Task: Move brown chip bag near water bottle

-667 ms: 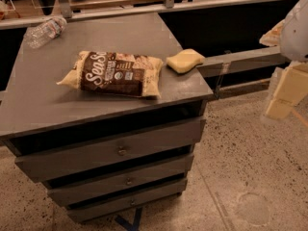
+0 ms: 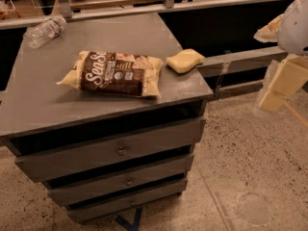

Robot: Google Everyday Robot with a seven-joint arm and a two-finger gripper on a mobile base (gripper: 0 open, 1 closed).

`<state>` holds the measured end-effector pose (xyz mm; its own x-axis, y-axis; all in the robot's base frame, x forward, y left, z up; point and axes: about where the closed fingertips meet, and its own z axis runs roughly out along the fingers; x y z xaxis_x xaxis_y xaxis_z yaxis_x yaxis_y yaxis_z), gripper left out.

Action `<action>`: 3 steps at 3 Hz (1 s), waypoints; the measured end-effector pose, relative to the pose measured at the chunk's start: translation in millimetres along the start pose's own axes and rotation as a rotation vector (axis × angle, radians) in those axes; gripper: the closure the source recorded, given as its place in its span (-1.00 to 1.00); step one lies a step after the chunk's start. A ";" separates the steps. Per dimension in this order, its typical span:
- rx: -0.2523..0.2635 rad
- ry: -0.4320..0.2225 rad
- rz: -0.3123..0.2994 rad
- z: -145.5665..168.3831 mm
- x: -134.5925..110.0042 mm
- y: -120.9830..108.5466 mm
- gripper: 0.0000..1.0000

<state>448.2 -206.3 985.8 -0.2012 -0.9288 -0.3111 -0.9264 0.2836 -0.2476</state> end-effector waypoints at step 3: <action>0.108 -0.619 0.130 25.7 -71.0 -49.5 -1.00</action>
Offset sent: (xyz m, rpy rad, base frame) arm 0.0819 0.0591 0.0397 0.9043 -0.3322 -0.0173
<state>516.5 -148.3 996.5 -0.0589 -0.5843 -0.8094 -0.8630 0.4373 -0.2529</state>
